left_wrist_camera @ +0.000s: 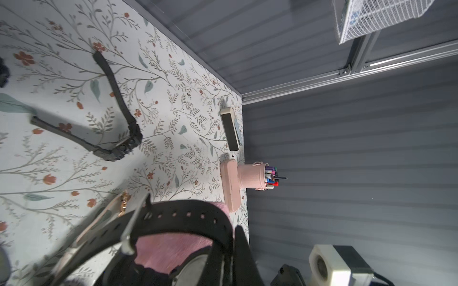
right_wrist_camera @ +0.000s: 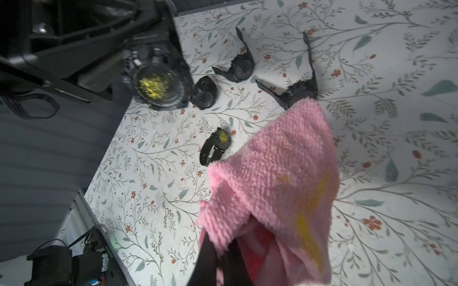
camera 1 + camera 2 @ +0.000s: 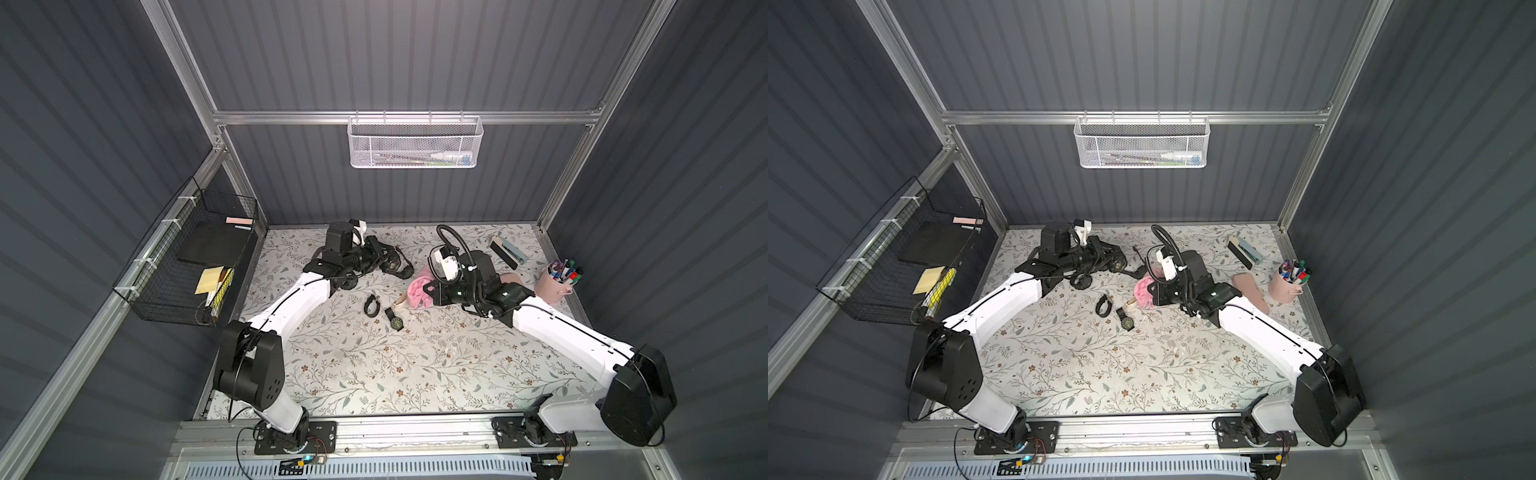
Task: Wipe the watch dial
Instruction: Pick up the cleaning item at the center of the board, then wipe the dirt from the watch dial.
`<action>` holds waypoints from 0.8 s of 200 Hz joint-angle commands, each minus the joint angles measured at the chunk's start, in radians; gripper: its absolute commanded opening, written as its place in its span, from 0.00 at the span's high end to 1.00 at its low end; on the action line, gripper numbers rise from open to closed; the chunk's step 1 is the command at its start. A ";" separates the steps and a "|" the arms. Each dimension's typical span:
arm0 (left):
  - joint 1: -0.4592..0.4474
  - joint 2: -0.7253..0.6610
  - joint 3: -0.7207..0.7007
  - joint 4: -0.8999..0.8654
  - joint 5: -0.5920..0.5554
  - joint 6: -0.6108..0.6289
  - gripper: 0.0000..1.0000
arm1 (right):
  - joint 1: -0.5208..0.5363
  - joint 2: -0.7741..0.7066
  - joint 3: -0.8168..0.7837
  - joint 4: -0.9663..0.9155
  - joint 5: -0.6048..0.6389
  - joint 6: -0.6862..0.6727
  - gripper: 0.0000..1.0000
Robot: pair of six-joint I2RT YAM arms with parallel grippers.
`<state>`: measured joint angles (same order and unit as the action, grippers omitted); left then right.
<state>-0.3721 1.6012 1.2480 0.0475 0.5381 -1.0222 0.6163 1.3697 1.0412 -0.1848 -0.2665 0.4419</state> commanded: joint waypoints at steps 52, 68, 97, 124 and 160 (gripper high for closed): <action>-0.097 0.028 0.033 0.094 -0.056 -0.032 1.00 | 0.058 0.048 0.071 0.181 0.000 0.014 1.00; -0.105 0.024 0.028 0.092 -0.056 -0.028 1.00 | 0.058 0.047 0.080 0.191 0.044 0.018 1.00; -0.123 0.009 0.011 0.106 -0.062 -0.027 1.00 | 0.058 0.062 0.093 0.215 0.128 0.004 1.00; -0.134 0.016 0.022 0.105 -0.046 -0.018 1.00 | 0.058 0.086 0.118 0.182 0.223 -0.006 1.00; -0.139 0.014 0.038 0.107 -0.027 -0.004 1.00 | 0.058 0.113 0.137 0.136 0.275 0.002 1.00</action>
<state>-0.4942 1.6230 1.2507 0.1421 0.4675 -1.0435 0.6781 1.4551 1.1294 -0.0456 -0.0967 0.4408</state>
